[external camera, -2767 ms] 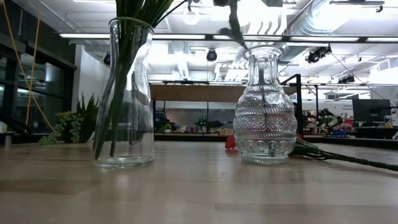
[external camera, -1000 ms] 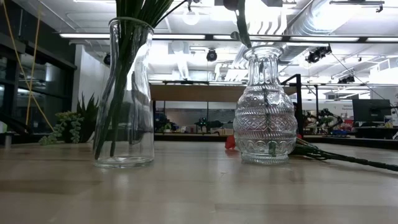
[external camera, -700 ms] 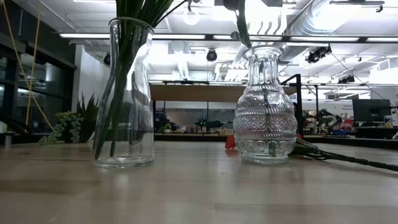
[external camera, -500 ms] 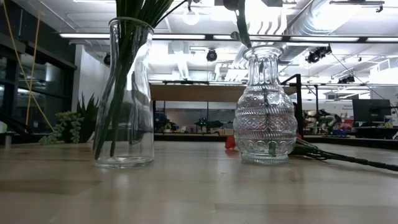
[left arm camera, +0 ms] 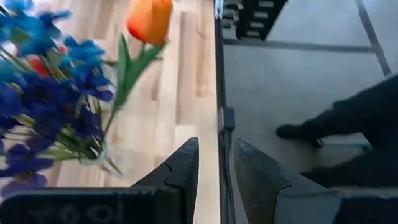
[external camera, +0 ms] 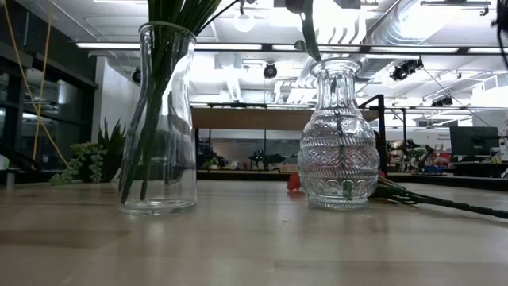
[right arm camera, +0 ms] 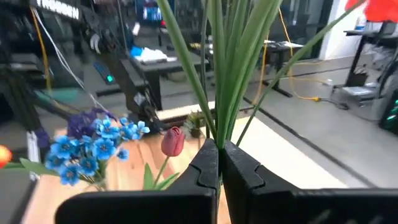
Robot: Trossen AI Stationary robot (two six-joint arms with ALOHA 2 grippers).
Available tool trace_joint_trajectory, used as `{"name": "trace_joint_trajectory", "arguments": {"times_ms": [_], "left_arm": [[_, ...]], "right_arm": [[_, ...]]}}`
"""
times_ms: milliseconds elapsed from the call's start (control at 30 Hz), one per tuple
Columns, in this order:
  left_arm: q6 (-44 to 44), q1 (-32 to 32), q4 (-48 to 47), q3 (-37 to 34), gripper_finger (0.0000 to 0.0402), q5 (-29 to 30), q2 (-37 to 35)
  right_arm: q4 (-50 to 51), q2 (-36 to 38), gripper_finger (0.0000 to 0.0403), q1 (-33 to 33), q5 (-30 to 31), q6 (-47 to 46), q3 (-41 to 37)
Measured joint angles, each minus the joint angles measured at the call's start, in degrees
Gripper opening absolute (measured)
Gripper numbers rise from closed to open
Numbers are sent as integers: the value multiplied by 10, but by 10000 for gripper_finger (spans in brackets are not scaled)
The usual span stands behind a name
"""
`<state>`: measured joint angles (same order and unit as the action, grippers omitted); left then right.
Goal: Pick and place flowers into a vace then onto a shelf
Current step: Put the orange flowers into the right transparent flower vase
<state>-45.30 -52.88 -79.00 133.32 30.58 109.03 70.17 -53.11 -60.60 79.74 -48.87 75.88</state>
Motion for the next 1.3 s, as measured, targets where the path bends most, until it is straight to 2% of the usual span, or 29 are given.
{"name": "trace_joint_trajectory", "arguments": {"times_ms": [267,400,533,633,867,1067,1200,1300], "left_arm": [[0,0,43,0,134,32,0],[0,0,52,0,134,42,0],[0,0,52,0,134,68,0],[0,0,51,0,134,89,0],[6,0,52,0,134,103,0],[7,0,51,0,134,111,0],[7,0,51,0,134,111,0],[7,0,51,0,134,111,0]], "right_arm": [[-263,135,0,-41,47,61,-237],[-431,153,0,-43,73,126,-332],[-564,148,0,-43,89,179,-388],[-622,136,0,-43,100,193,-412],[-645,91,0,-33,102,148,-421],[-715,35,0,13,68,141,-421],[-814,1,0,54,20,202,-421],[-922,-20,0,92,-45,303,-421]]}}
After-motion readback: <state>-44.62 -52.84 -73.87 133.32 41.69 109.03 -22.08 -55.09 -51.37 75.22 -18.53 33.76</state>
